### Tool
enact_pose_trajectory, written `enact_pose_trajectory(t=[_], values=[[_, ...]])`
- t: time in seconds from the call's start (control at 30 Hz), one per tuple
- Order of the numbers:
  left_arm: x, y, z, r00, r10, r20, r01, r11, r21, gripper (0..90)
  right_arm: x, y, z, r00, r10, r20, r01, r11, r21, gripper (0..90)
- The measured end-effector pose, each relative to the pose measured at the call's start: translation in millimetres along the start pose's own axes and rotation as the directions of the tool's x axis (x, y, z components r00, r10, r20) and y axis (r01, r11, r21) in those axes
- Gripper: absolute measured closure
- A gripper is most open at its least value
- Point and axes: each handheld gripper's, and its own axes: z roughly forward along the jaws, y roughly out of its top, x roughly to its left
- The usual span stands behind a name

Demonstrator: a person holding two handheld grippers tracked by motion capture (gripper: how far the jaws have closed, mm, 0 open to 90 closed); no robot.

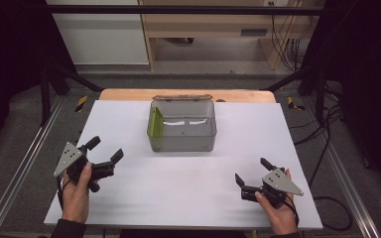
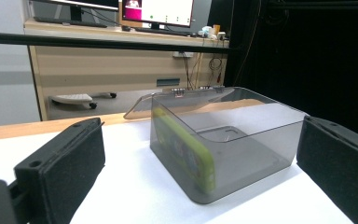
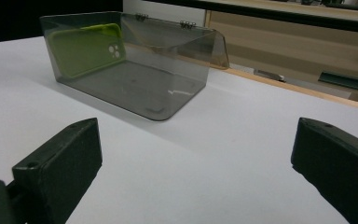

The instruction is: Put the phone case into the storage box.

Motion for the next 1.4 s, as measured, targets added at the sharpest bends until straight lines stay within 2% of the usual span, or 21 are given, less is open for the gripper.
enact_pose_trajectory(t=[0.47, 0.7, 0.8, 1.4], values=[[10.9, -4.8, -17.2, 0.9993, -0.005, -0.036, 0.004, 0.9999, -0.015, 0.9, 0.2, 0.1, 0.2, 1.0000, 0.000, -0.004, 0.000, 1.000, 0.003, 2.0], [13.8, -5.1, -25.7, 0.9988, 0.014, -0.046, -0.015, 0.9997, -0.021, 0.9, 0.4, -0.1, 0.4, 1.0000, -0.001, -0.003, 0.001, 1.000, 0.005, 2.0], [14.5, -6.7, -28.9, 0.9979, 0.037, -0.053, -0.038, 0.9992, -0.012, 0.9, 0.6, -0.1, 0.6, 1.0000, -0.004, -0.003, 0.004, 1.000, 0.007, 2.0], [14.8, -19.2, -41.4, 0.9978, 0.045, -0.049, -0.046, 0.9989, -0.012, 0.9, 1.0, -0.3, 1.0, 0.9999, -0.011, -0.001, 0.011, 1.000, 0.012, 2.0]])
